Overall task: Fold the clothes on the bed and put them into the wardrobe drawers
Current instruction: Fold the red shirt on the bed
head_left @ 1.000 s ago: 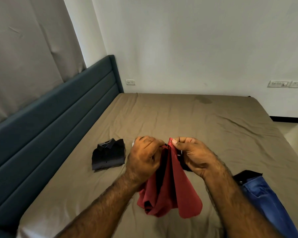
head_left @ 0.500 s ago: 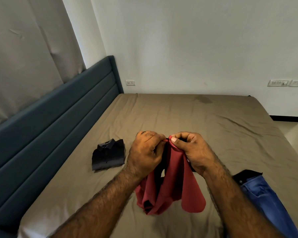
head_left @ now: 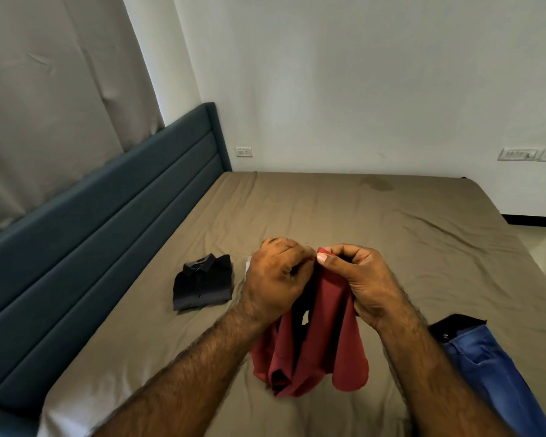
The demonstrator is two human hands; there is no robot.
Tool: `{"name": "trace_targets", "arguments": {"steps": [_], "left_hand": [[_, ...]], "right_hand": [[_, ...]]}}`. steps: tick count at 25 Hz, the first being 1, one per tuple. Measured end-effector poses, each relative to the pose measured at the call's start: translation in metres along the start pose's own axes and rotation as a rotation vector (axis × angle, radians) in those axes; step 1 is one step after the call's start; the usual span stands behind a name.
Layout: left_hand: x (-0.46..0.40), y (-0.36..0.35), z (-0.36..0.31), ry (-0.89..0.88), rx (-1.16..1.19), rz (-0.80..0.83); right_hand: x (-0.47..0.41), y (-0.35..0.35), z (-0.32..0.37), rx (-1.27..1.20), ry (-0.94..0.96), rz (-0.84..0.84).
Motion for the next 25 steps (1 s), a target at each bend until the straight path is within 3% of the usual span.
{"name": "trace_targets", "arguments": {"steps": [3,9,14,20,25], "left_hand": [[-0.003,0.004,0.006,0.226,0.171,-0.05],[-0.009,0.002,0.004,0.328,0.258,-0.019],[-0.017,-0.012,0.012,0.483,0.583,0.392],[-0.017,-0.005,0.006,0.417,0.383,0.14],[-0.027,0.0,0.0,0.318,0.258,0.132]], "right_hand": [[0.002,0.001,-0.001,-0.053,0.024,-0.008],[0.008,0.007,0.004,-0.007,0.13,0.0],[0.016,0.004,0.013,0.131,0.271,-0.094],[0.016,0.013,0.028,0.494,0.391,-0.154],[0.013,0.015,0.039,0.652,0.478,-0.113]]}}
Point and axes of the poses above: each hand's wrist, its own x-axis away from the middle knuckle, its own y-axis out of the back of the hand, z = x × y, the point moved 5 cm from there along -x, towards the middle knuckle, and after that the axes turned 13 degrees about x, right-handed, at the moved point
